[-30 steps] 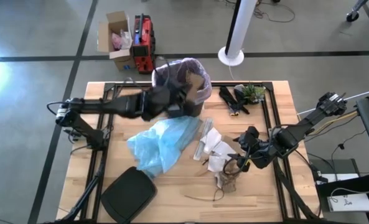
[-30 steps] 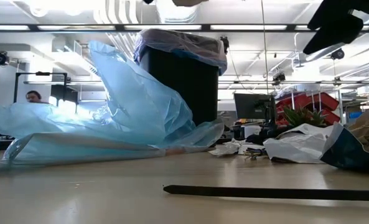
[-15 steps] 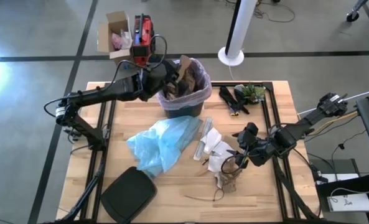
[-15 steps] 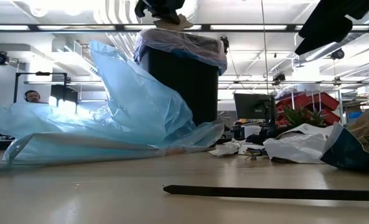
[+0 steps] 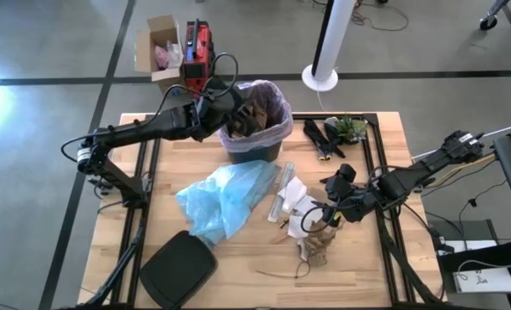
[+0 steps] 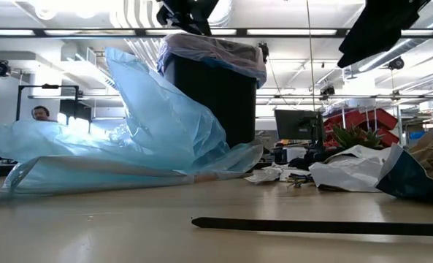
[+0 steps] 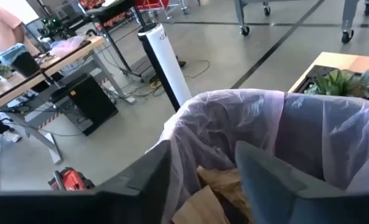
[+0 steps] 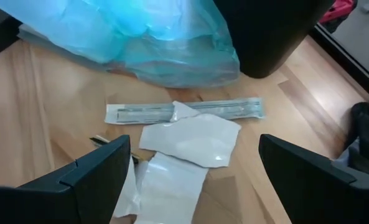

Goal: Place trash/remove bag and relplace
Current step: Put the brown napkin into the trash bin

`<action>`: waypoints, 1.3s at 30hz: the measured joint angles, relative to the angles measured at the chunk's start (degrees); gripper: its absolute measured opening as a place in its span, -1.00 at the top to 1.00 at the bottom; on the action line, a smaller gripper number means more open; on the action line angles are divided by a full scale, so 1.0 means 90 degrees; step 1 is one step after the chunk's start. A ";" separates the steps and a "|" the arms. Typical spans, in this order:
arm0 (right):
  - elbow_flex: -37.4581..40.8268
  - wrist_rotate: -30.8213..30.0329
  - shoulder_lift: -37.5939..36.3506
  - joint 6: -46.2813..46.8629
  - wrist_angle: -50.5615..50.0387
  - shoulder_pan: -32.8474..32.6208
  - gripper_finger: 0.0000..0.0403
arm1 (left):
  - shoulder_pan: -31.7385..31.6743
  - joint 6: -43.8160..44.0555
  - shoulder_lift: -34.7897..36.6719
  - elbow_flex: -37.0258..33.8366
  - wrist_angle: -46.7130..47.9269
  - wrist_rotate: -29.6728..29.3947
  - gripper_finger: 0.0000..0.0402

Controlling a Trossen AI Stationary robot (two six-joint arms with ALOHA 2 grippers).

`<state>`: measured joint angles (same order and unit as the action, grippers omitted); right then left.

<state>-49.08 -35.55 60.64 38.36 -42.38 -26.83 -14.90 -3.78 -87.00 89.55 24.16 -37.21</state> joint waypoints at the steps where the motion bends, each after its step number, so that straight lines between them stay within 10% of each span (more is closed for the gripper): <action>1: 0.0000 0.0017 0.0000 -0.0003 0.0057 0.0000 -0.69 | 0.0022 0.0004 0.0000 0.0028 0.0006 0.0047 0.09; 11: 0.0216 0.1951 0.0029 -0.2063 0.0286 -0.0015 -0.69 | 0.0865 0.1115 0.0160 0.0181 0.0031 0.1734 -0.07; 26: 0.1386 0.4288 0.1433 -0.3432 0.2452 -0.0046 -0.69 | 0.2399 0.2264 0.0138 0.0178 0.0697 0.0621 0.01; 39: 0.1259 0.4203 0.3174 -0.3601 0.3510 -0.0056 -0.27 | 0.2473 0.2981 0.0129 0.0176 0.1538 0.0700 0.07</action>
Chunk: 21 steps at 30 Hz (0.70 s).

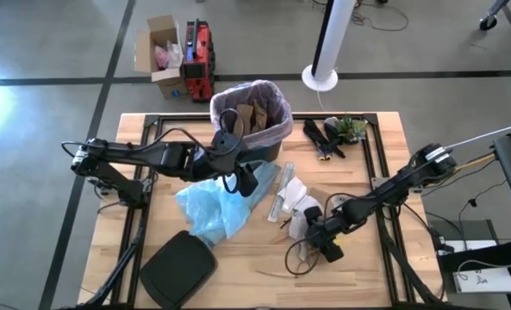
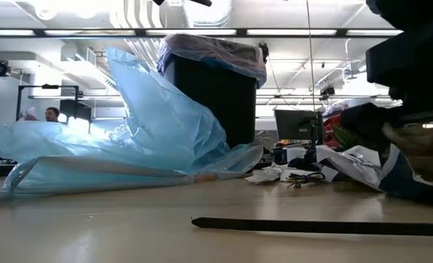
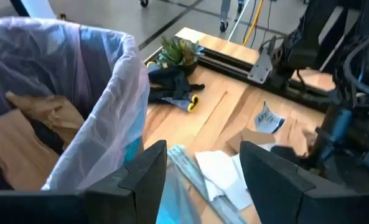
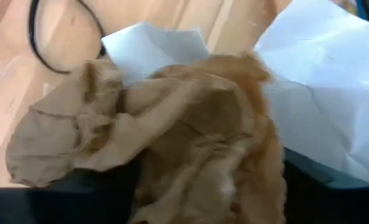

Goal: Place trash/remove bag and relplace
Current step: Put the brown napkin into the trash bin

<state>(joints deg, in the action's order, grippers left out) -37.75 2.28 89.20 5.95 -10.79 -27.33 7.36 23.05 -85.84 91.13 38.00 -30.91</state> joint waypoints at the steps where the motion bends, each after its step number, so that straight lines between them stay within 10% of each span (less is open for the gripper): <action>1: -0.0040 -0.0088 -0.0080 0.0003 -0.0115 -0.0002 -0.17 | -0.0001 -0.0115 0.0000 0.0000 -0.0002 0.0000 0.08; 9: -0.1114 -0.0402 -0.1010 0.0239 -0.2333 0.0027 0.90 | 0.0206 -0.0780 0.0268 -0.0005 0.0117 0.0007 0.17; 21: -0.3975 -0.3442 -0.1603 -0.0757 -0.1919 0.1155 0.97 | 0.0630 -0.0824 0.1204 -0.0005 0.0316 0.0002 0.16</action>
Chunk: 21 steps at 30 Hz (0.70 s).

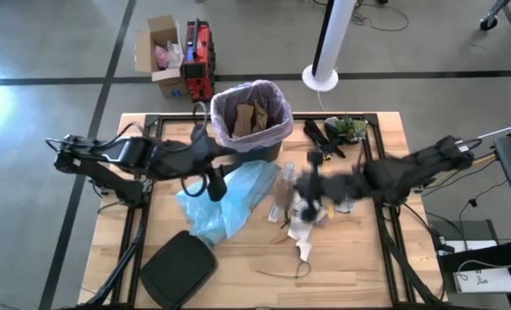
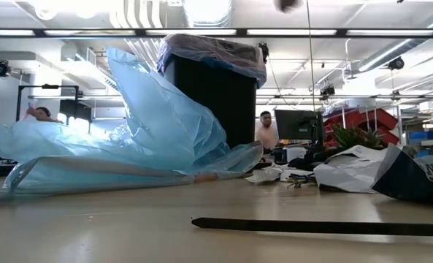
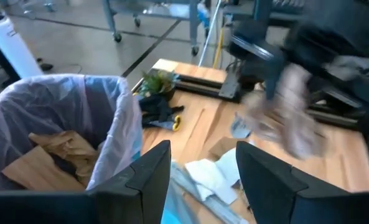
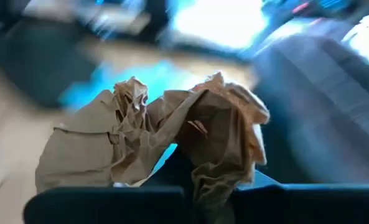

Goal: Place trash/remove bag and relplace
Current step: Put the brown napkin into the trash bin

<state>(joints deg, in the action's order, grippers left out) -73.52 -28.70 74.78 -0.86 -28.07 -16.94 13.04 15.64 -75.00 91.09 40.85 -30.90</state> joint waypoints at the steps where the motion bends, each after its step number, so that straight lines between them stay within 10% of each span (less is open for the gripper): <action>1: -0.0187 0.0005 0.0046 -0.0143 0.0268 0.0269 0.97 | 0.0061 0.0003 0.0031 0.0000 -0.0051 0.0001 0.15; 8: -0.1160 0.0386 0.0583 -0.0399 0.2058 0.2223 0.96 | 0.0486 -0.0238 0.0017 0.0000 -0.1051 0.0015 0.09; 21: -0.3122 0.2352 0.2780 0.0940 0.0960 0.4099 0.42 | 0.0553 -0.0121 -0.0482 -0.0005 -0.1137 0.0037 0.12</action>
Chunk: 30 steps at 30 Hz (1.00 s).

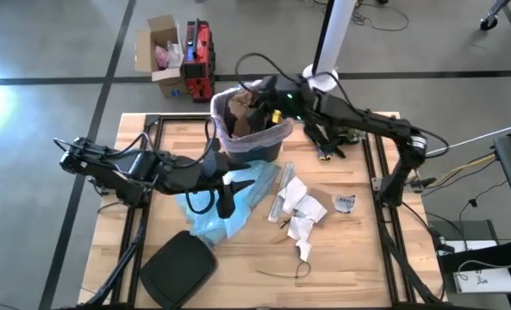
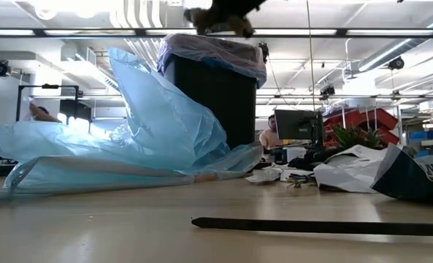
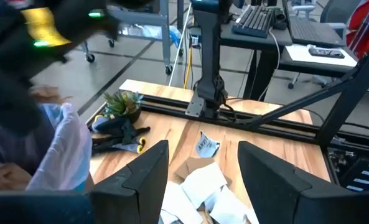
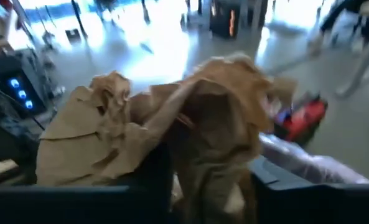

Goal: Place trash/remove bag and relplace
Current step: Put the brown napkin into the trash bin, then put the white paper into the trash bin

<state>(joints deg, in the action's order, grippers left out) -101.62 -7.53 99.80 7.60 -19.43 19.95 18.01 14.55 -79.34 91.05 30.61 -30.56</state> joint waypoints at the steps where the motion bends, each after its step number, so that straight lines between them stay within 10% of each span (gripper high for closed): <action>1: -0.0167 0.0143 0.0140 0.0052 -0.0280 0.0072 0.33 | 0.0018 0.0027 -0.0013 0.0000 0.0010 0.0002 0.12; 14: -0.1616 0.0893 0.0892 0.0184 -0.2094 0.0296 -0.45 | 0.0033 0.0158 -0.0033 0.0000 0.0014 -0.0050 0.07; 30: -0.0483 0.0844 -0.2057 -0.1269 -0.3448 -0.0414 -0.33 | -0.0045 0.0139 -0.0431 -0.0015 0.0033 -0.0229 0.13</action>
<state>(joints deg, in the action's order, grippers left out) -105.97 0.06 81.29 -3.82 -50.46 16.23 17.61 15.80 -83.22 90.91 30.91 -32.62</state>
